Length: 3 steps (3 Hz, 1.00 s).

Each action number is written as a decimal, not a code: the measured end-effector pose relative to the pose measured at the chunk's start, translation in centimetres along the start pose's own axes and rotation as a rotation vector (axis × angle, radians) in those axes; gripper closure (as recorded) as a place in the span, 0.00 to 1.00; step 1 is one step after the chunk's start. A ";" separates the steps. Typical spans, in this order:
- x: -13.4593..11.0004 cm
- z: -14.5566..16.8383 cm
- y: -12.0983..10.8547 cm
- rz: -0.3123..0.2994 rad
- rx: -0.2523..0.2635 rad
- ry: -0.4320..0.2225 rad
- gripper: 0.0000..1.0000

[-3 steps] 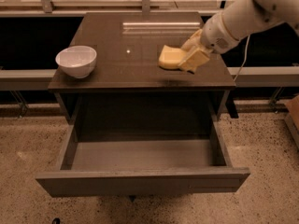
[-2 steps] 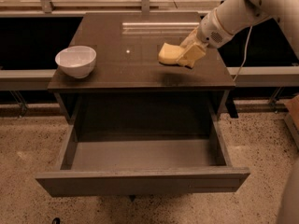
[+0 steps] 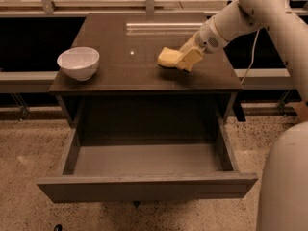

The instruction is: Pick sponge from top drawer and place on counter

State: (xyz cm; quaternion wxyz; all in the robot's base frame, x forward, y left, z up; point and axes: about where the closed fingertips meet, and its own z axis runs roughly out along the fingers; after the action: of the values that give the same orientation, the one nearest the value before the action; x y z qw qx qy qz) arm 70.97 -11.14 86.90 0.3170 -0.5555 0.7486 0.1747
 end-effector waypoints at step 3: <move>0.0 1.1 0.2 0.000 -0.016 0.002 0.00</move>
Offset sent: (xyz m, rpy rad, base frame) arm 0.0004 0.0021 -0.0024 -0.0004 0.0034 0.0031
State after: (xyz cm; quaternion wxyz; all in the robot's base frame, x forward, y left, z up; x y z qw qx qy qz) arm 71.13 -10.39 86.06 0.3118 -0.5583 0.7474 0.1800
